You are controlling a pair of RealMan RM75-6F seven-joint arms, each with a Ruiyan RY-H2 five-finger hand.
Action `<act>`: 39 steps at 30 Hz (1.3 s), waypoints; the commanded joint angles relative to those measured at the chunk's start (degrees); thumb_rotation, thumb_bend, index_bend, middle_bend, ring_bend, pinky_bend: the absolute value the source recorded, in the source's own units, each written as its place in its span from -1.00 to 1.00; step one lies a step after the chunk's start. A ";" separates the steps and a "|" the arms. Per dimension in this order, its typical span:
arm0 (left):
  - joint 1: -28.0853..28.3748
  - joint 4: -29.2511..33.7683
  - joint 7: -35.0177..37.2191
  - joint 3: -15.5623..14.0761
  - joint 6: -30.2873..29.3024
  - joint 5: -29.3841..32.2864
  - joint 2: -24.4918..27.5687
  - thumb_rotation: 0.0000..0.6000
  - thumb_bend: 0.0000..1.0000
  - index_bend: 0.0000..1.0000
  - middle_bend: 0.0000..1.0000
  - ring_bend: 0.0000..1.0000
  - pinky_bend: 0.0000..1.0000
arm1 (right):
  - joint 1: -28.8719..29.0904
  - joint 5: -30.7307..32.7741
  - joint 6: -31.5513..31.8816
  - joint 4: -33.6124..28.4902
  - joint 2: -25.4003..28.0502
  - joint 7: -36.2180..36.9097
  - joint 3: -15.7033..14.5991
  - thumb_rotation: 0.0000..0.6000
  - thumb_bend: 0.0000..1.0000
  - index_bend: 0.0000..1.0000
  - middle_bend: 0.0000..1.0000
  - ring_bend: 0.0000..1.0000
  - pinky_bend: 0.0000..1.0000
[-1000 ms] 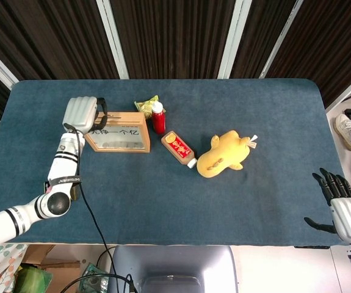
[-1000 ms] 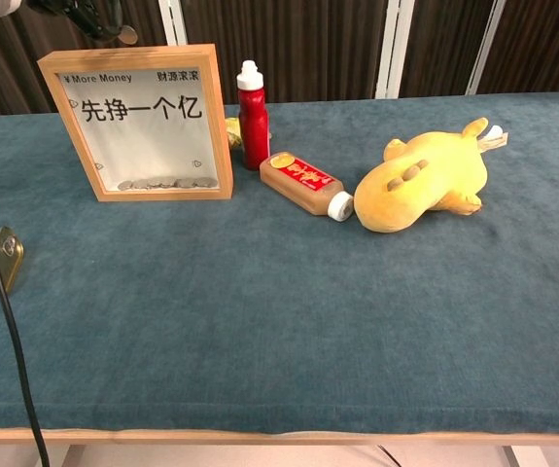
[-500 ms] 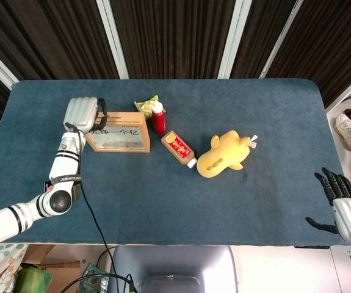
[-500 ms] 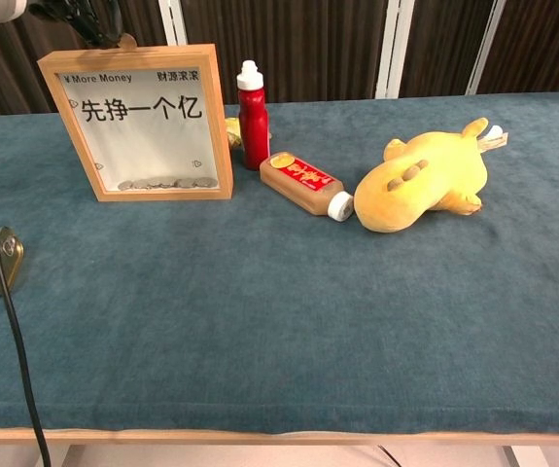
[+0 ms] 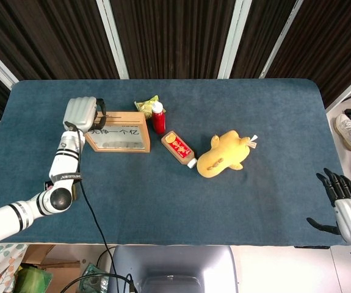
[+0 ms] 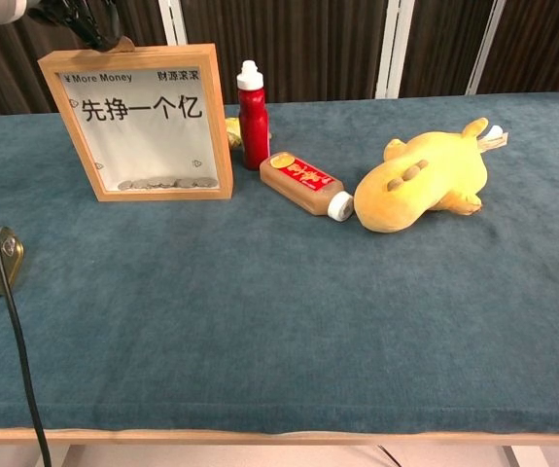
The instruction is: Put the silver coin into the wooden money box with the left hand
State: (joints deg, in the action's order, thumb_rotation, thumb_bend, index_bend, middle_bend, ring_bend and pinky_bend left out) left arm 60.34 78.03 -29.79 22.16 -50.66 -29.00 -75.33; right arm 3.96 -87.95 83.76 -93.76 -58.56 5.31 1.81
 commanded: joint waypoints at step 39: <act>-51.42 9.58 30.25 -31.33 -47.04 -58.34 5.83 1.00 -0.23 -1.00 -1.00 -1.00 -0.83 | 0.56 -1.23 -1.99 -2.14 -2.46 -8.94 -1.52 1.00 -0.60 -1.00 -1.00 -1.00 -1.00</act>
State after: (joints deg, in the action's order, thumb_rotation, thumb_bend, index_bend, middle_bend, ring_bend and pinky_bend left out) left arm 9.01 89.63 -2.09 -7.31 -99.50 -86.76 -68.91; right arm 4.57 -89.21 81.68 -95.87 -60.91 -3.41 0.27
